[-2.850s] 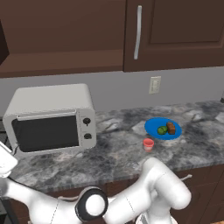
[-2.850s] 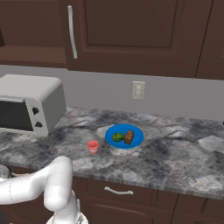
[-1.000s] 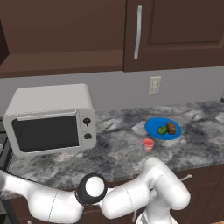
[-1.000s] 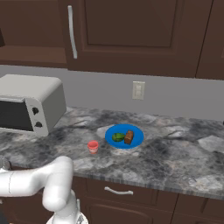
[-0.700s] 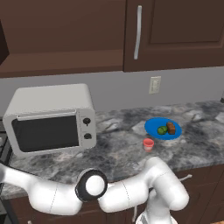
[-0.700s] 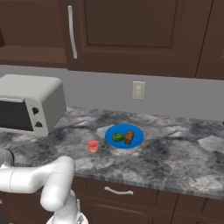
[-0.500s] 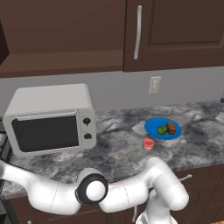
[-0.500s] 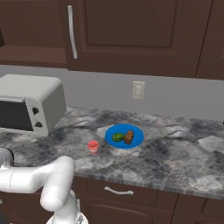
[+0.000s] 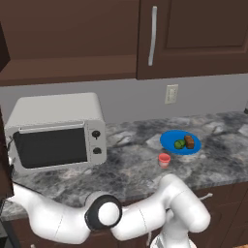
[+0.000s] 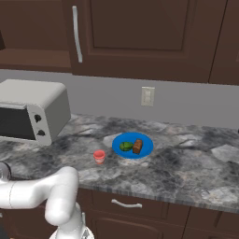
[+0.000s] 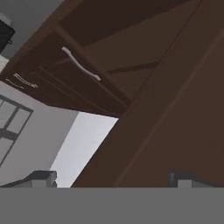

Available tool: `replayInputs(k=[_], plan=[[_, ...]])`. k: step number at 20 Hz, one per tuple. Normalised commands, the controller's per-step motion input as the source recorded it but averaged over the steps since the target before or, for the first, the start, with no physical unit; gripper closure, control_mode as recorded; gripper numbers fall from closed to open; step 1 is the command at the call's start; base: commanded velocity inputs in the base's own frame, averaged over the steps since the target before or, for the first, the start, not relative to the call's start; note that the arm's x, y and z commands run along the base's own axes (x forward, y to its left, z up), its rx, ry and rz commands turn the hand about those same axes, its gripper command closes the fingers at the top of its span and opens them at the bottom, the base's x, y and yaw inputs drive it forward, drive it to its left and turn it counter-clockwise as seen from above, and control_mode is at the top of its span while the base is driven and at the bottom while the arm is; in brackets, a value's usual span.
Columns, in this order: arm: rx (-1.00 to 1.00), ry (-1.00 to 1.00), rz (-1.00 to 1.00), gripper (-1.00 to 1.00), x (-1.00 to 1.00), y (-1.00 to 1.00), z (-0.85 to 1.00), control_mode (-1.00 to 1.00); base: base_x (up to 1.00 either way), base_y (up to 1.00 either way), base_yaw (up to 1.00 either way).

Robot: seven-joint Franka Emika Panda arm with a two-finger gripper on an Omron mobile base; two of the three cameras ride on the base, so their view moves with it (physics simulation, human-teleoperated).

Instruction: Pick the avocado and bread from the counter and place them on the plate. Then pick the jam from the cabinet and place it next to the plate. Lastly close the cabinet door.

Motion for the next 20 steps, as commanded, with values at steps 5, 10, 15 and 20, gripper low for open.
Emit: replayInputs(k=[5, 10, 15, 20], plan=[[0.23, -0.1, 0.01, -1.0, -0.25, -0.87, 0.1, -1.0, 0.0, 0.0, 0.0], [0.23, -0.08, 0.02, -1.0, -0.1, -0.91, 0.15, -1.0, 0.0, 0.0, 0.0], [0.21, -0.03, 0.03, -1.0, -0.02, -0.81, 0.11, -1.0, 0.0, 0.0, 0.0], [0.2, 0.0, 0.12, -1.0, -0.01, -0.69, 0.0, -1.0, 0.0, 0.0, 0.0]])
